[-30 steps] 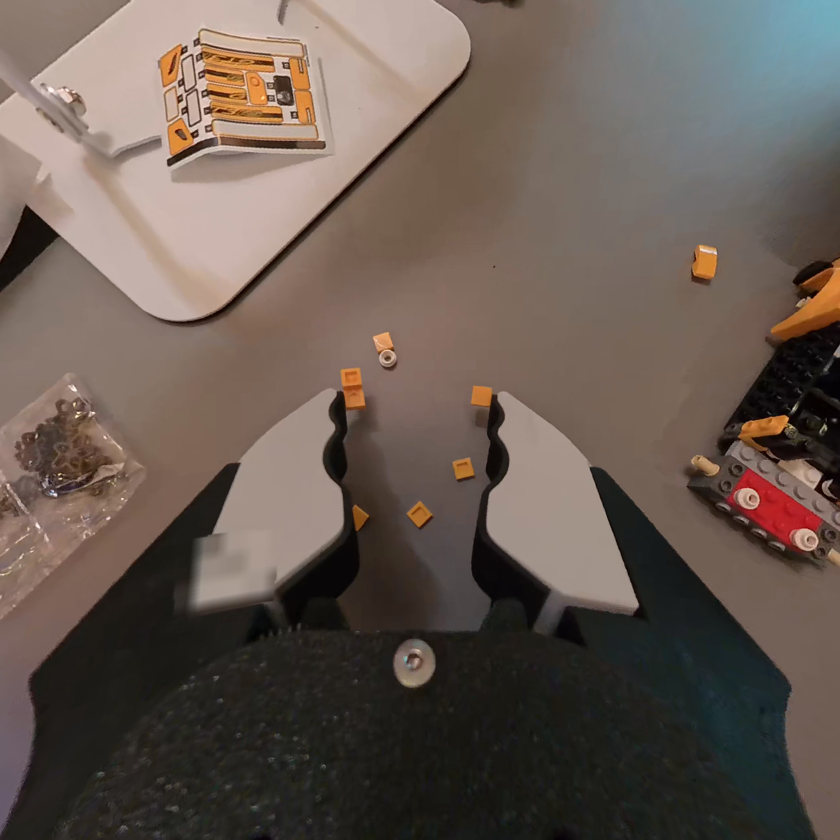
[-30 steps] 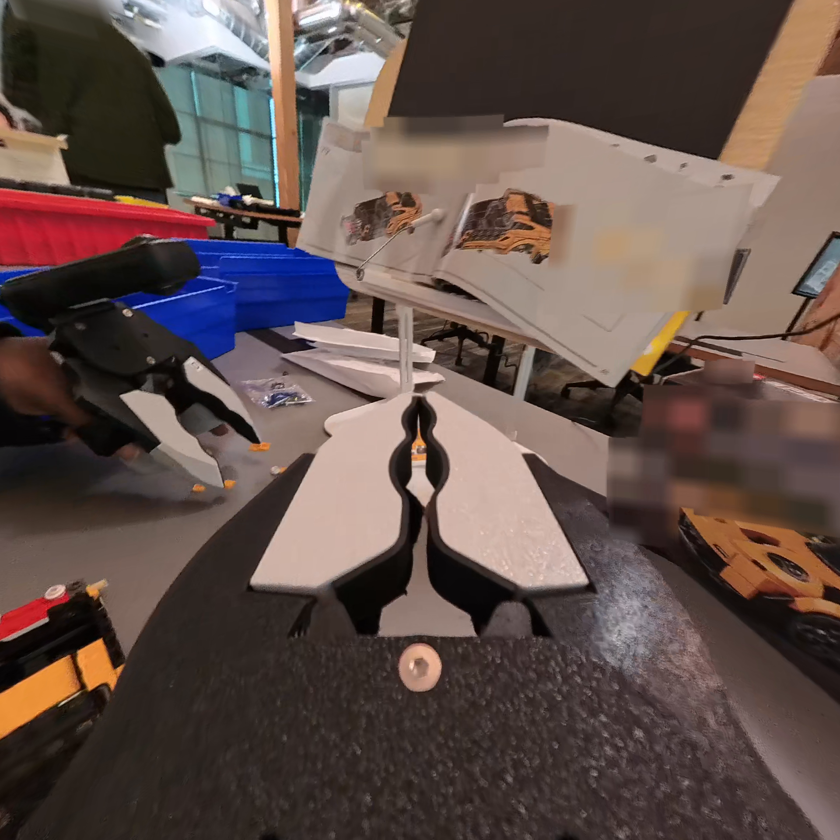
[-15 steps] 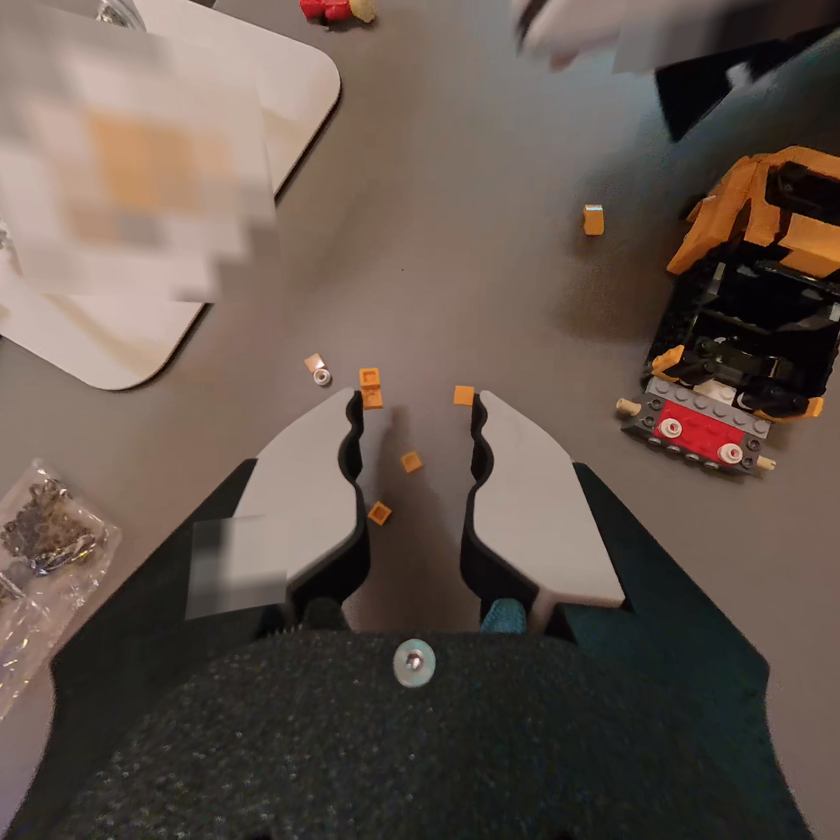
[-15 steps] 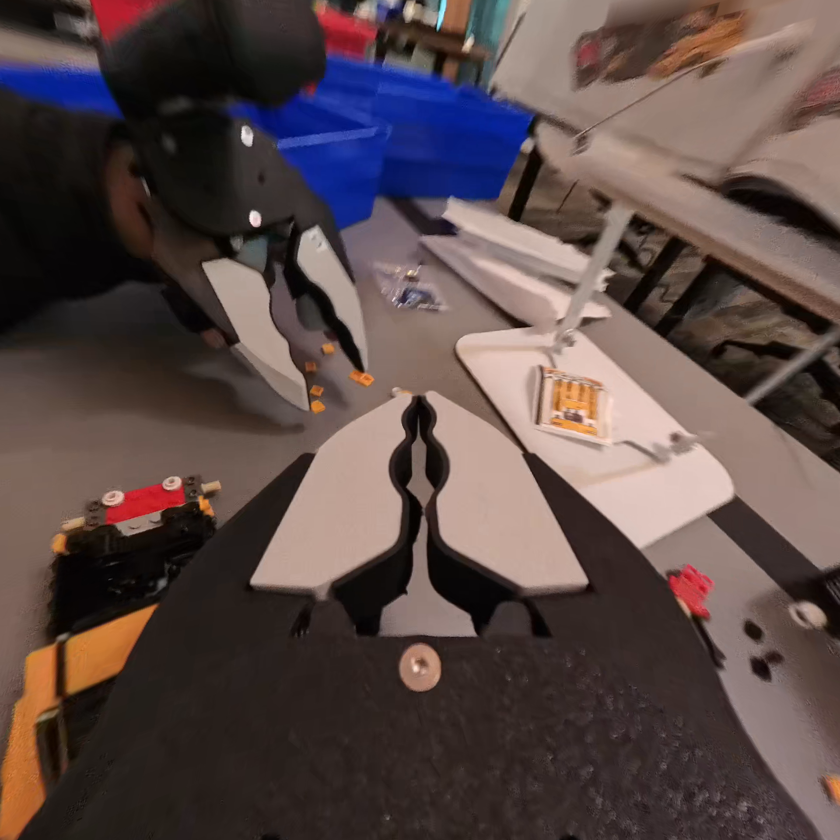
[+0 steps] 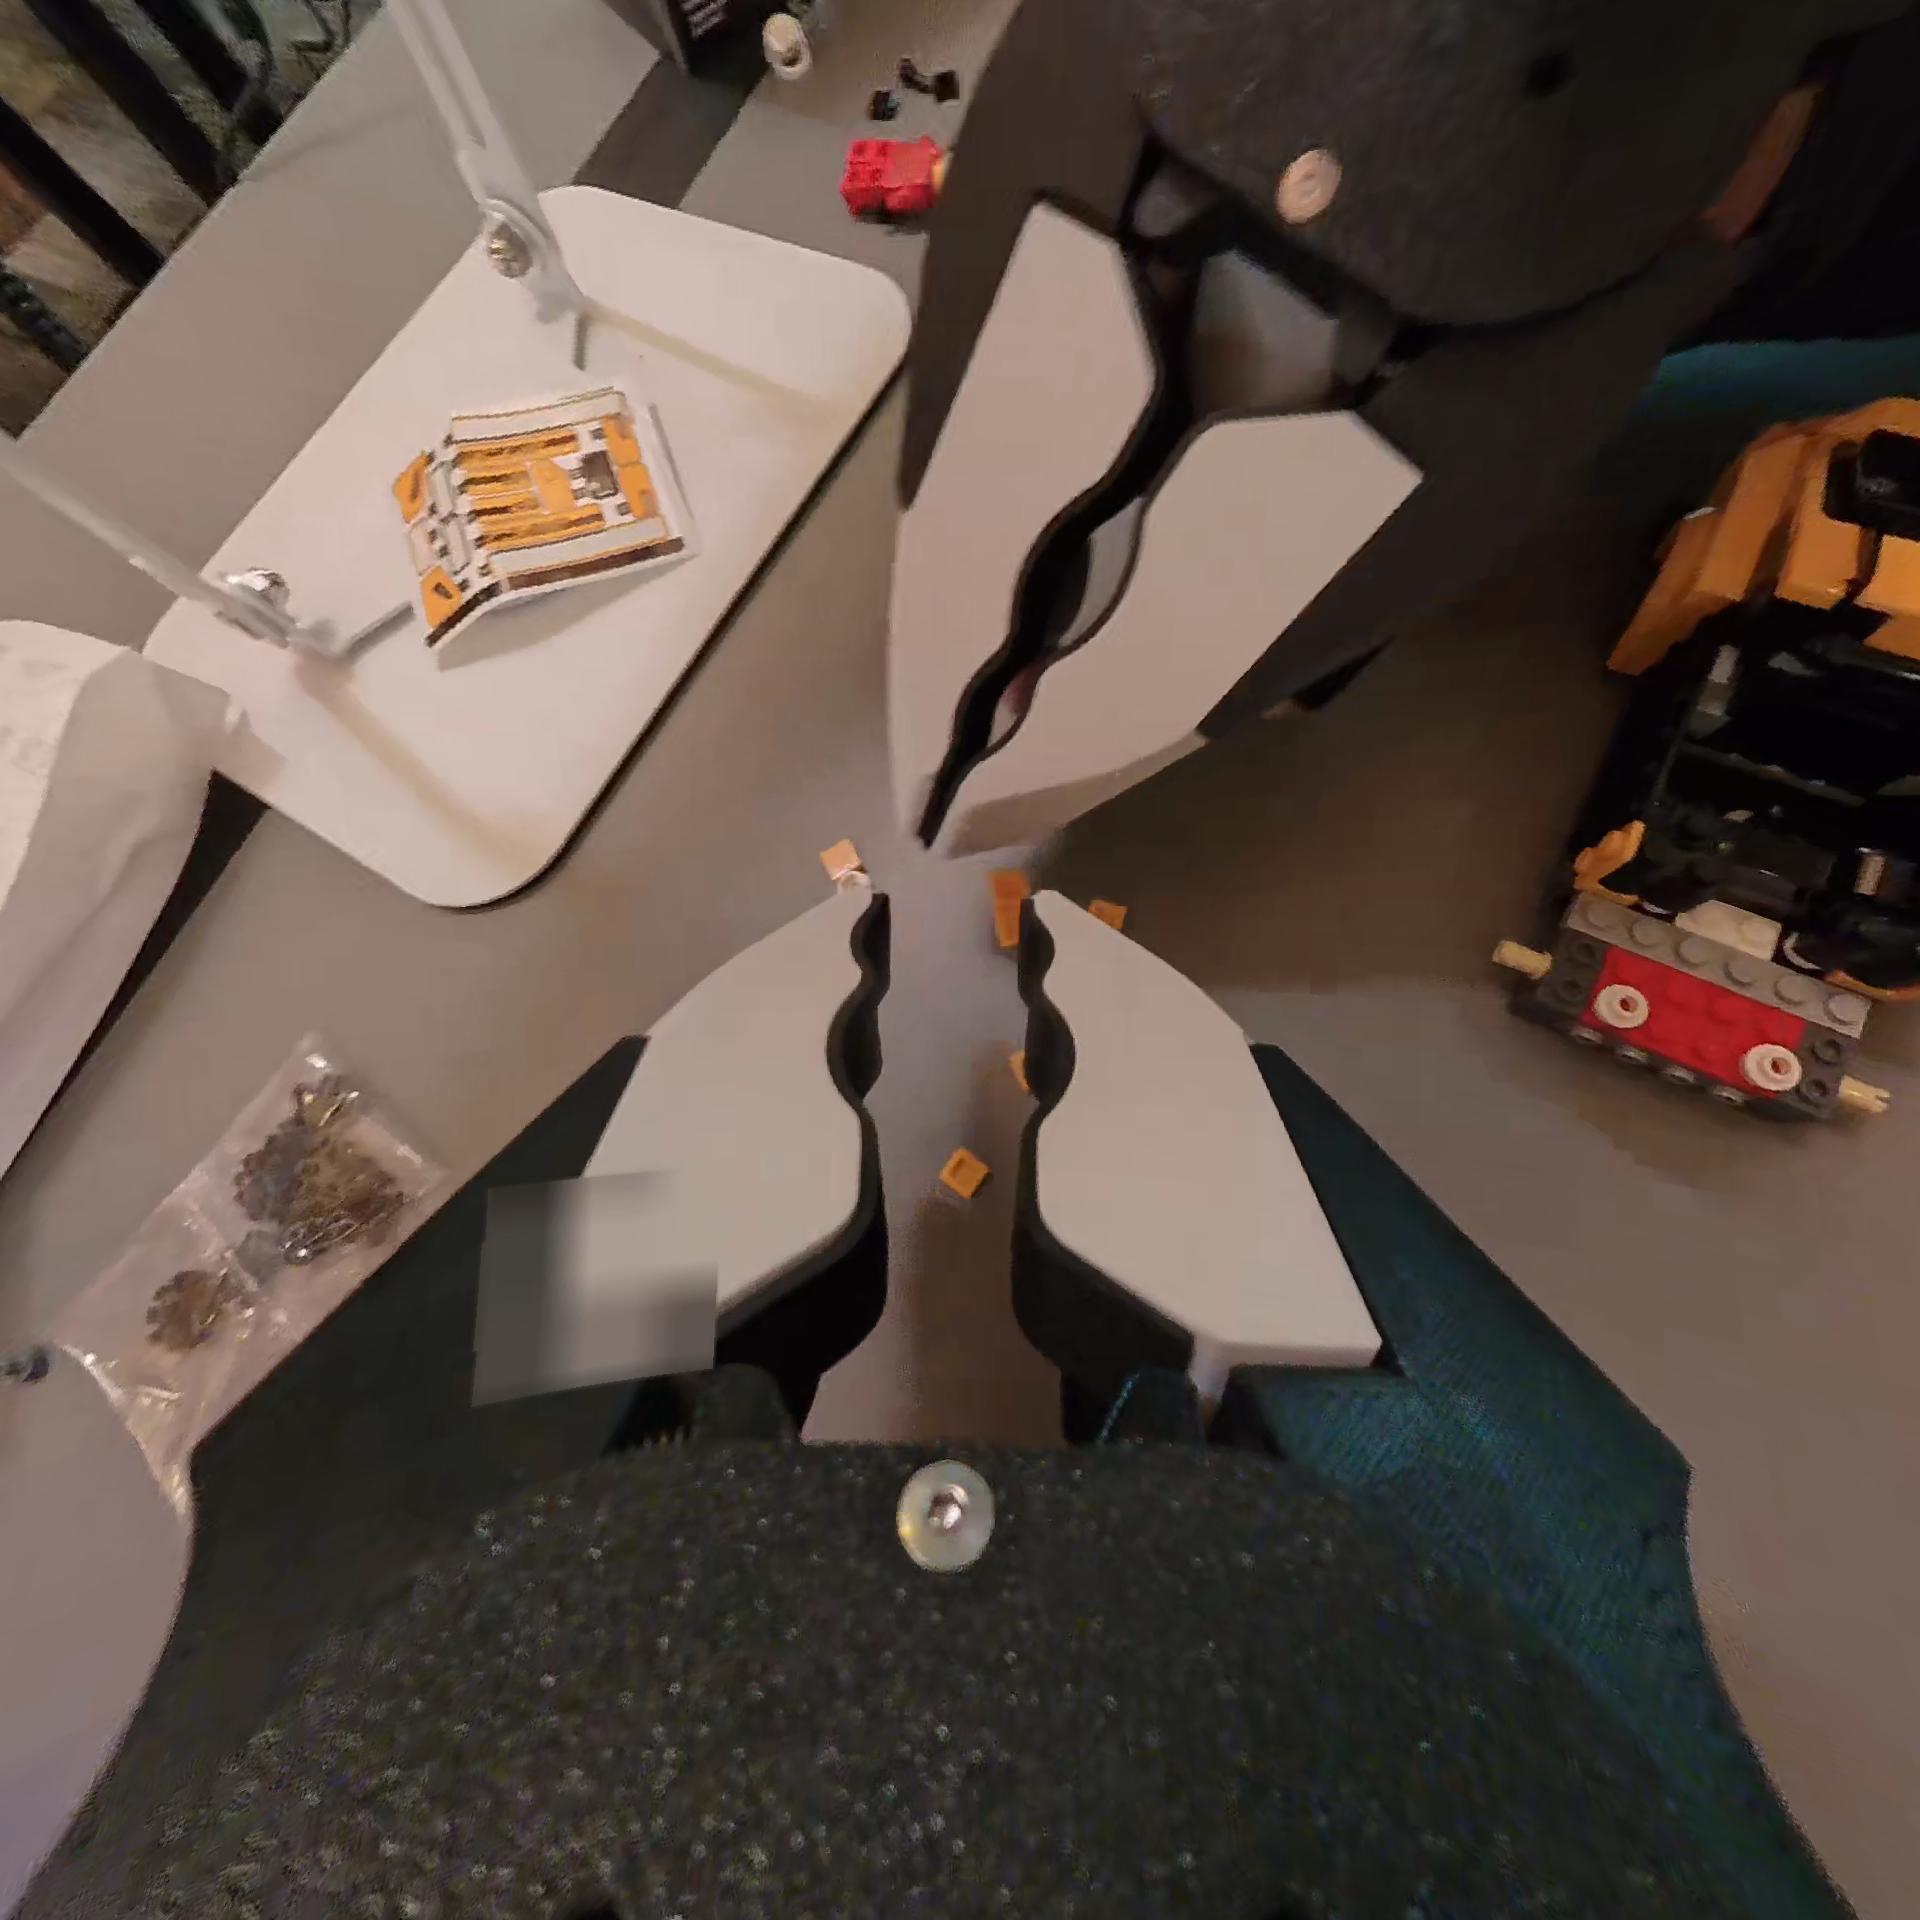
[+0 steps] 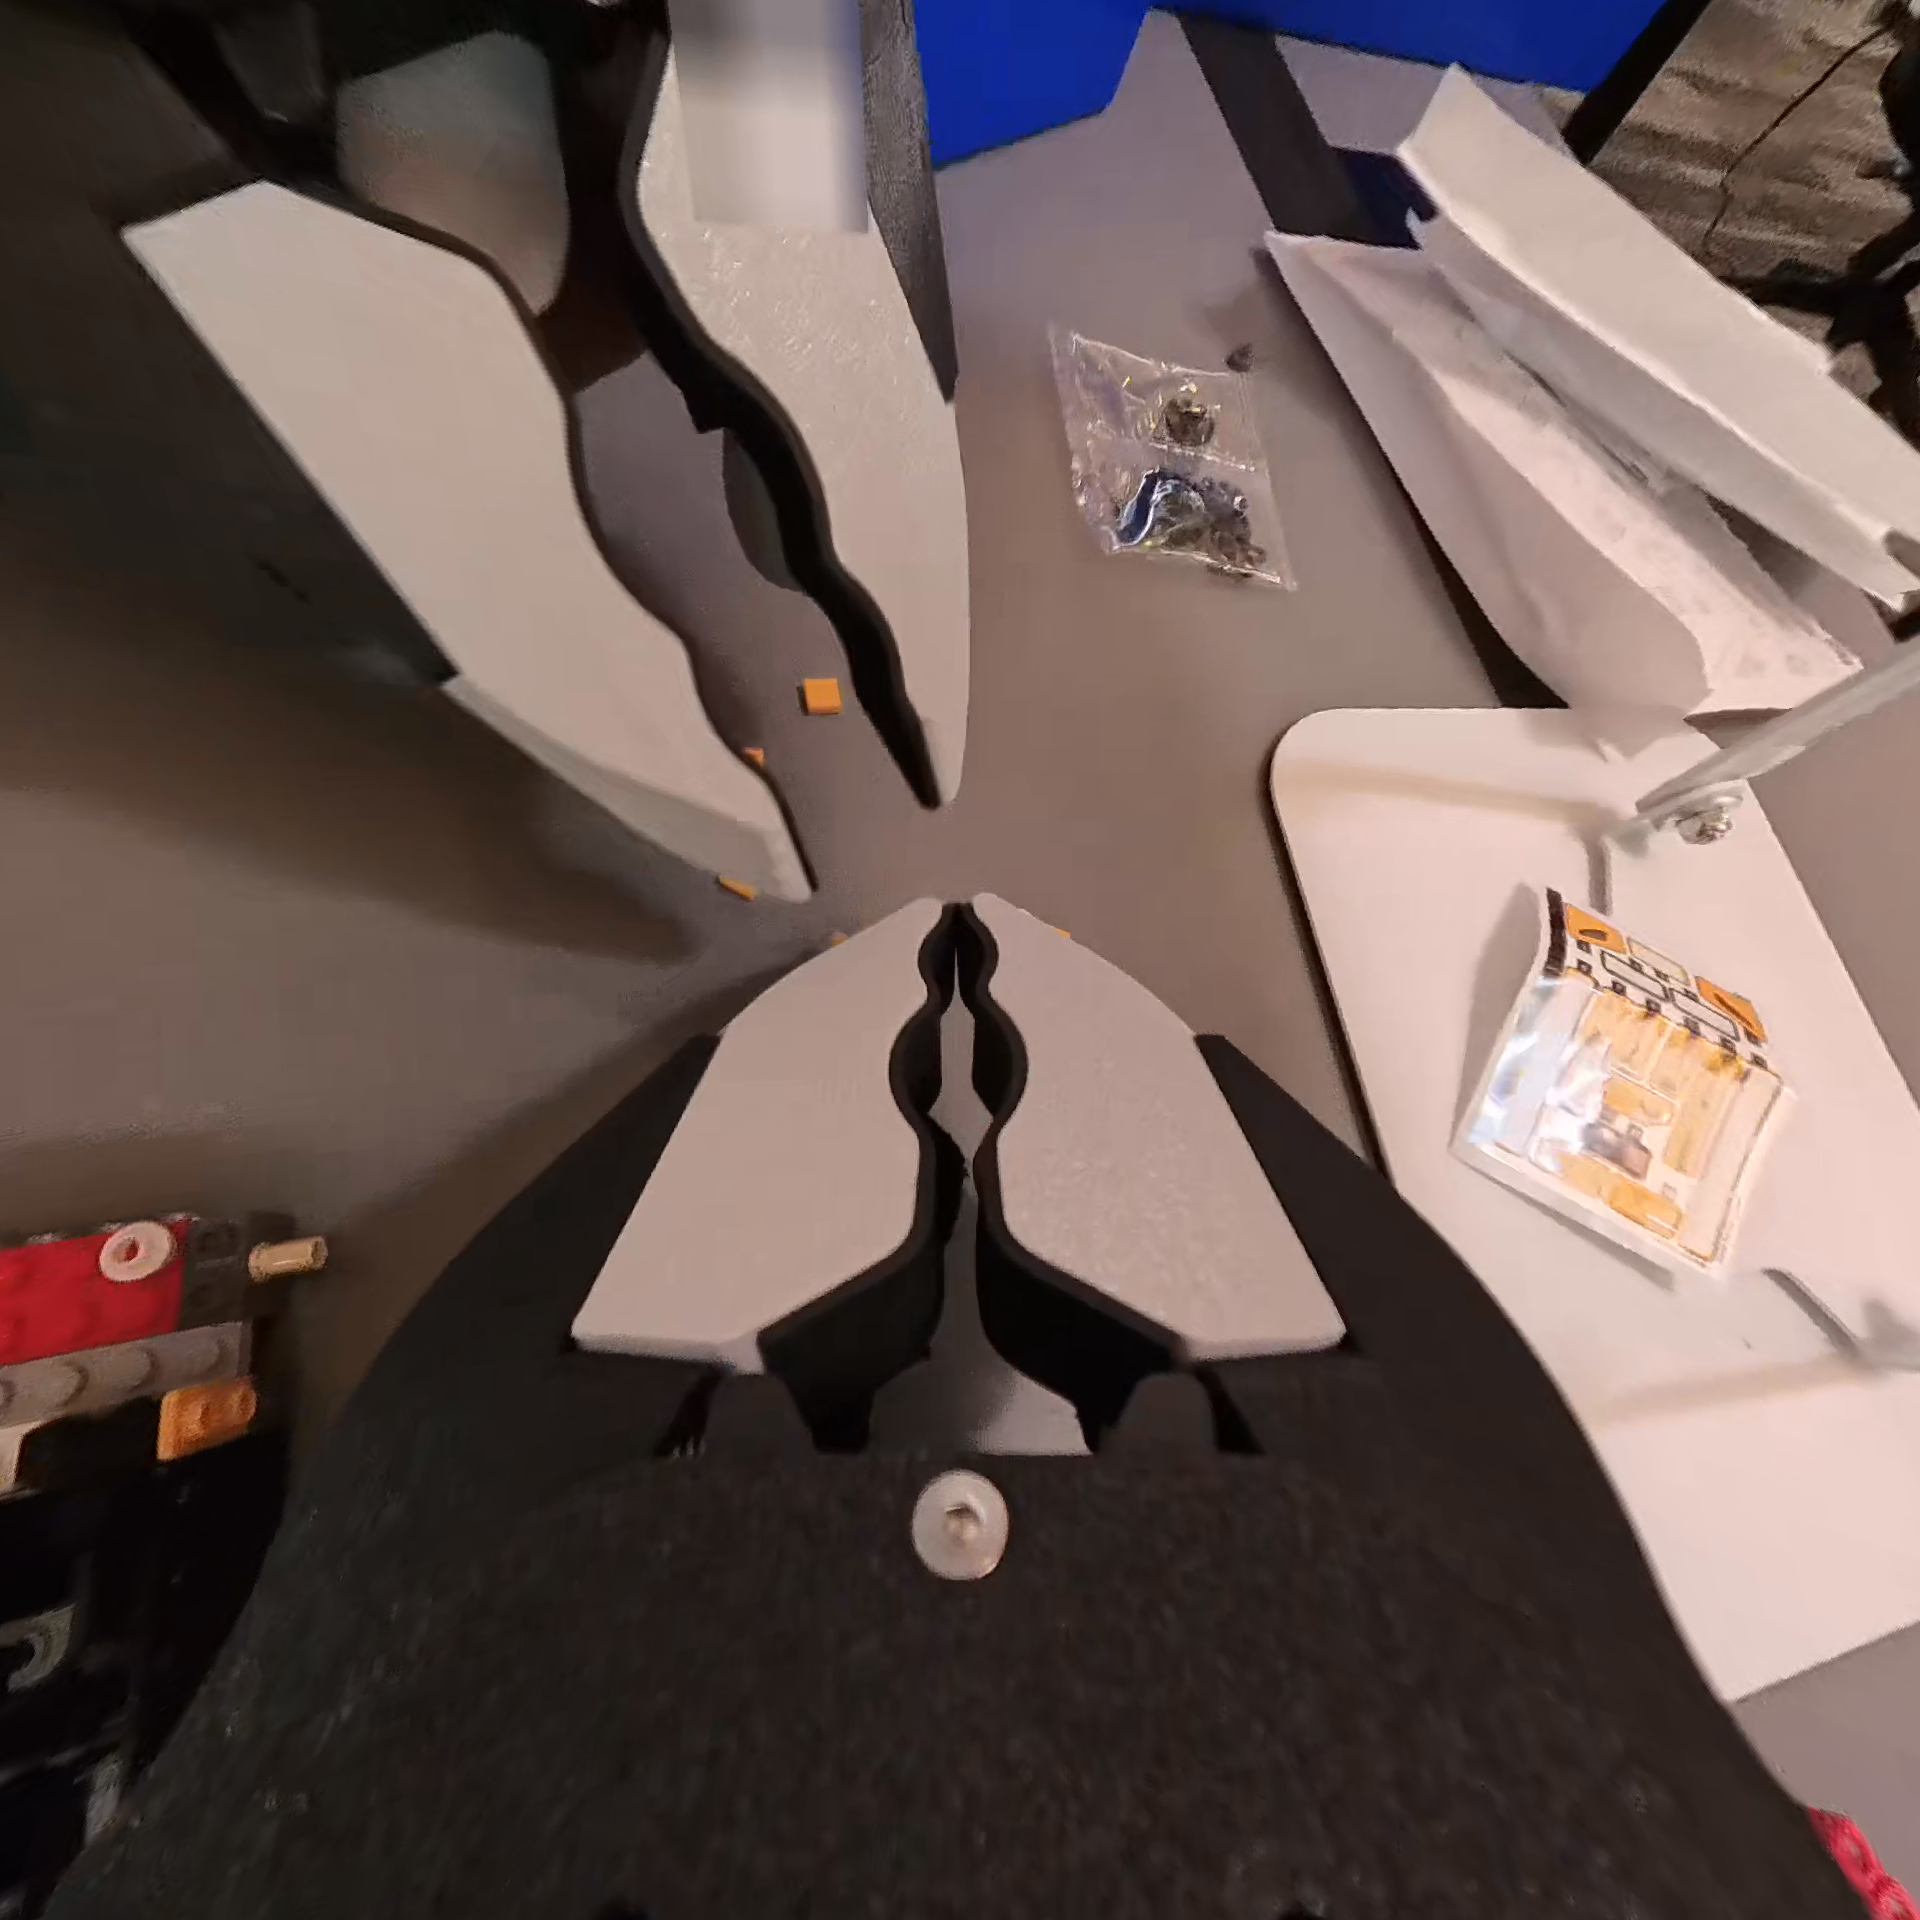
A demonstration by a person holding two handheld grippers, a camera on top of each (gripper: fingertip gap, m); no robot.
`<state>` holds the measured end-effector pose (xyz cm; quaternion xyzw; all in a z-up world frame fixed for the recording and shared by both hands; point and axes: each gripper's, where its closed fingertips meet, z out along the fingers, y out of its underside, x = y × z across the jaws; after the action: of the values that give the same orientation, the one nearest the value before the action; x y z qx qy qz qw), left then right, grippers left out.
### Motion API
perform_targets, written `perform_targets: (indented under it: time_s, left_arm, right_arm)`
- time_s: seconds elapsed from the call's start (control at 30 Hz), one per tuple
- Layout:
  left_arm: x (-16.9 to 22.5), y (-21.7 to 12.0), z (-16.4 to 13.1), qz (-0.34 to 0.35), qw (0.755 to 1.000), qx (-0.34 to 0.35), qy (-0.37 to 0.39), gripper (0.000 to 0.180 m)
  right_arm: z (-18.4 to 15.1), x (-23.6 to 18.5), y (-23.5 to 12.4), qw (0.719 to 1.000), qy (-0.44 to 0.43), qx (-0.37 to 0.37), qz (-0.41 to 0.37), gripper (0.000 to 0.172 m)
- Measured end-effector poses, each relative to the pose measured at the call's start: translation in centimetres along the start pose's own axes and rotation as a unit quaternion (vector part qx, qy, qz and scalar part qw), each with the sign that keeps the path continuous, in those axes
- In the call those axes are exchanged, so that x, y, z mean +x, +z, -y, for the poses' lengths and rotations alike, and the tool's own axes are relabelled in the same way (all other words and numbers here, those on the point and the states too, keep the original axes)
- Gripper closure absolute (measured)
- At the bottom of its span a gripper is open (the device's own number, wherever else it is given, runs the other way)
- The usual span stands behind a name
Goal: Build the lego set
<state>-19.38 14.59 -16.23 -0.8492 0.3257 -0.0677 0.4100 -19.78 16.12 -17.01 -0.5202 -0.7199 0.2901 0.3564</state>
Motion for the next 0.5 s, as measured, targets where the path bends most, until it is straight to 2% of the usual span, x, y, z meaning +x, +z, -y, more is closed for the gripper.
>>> perform_targets:
  time_s: [0.1, 0.17, 0.27, 0.37, 0.5]
  left_arm:
    - [-0.9, -0.4, 0.2, 0.018, 1.000, 0.010, -0.014, 0.160]
    - [-1.4, -0.8, 0.8, 0.033, 0.999, 0.026, -0.023, 0.167]
    - [-2.0, -1.7, 2.3, 0.052, 0.995, 0.069, -0.047, 0.180]
    - [-2.7, -2.6, 3.9, 0.071, 0.986, 0.123, -0.083, 0.180]
    - [-3.0, -3.9, 5.7, 0.074, 0.971, 0.188, -0.126, 0.180]
  right_arm:
    - [1.2, 1.0, -2.0, 0.998, 0.024, 0.050, -0.023, 0.172]
    - [3.2, 2.2, -4.6, 0.989, 0.049, 0.130, -0.057, 0.172]
    - [5.4, 4.8, -10.6, 0.949, 0.096, 0.257, -0.153, 0.172]
    - [4.1, 7.0, -16.1, 0.905, 0.142, 0.301, -0.265, 0.172]
    - [1.2, 6.9, -20.0, 0.872, 0.182, 0.299, -0.343, 0.172]
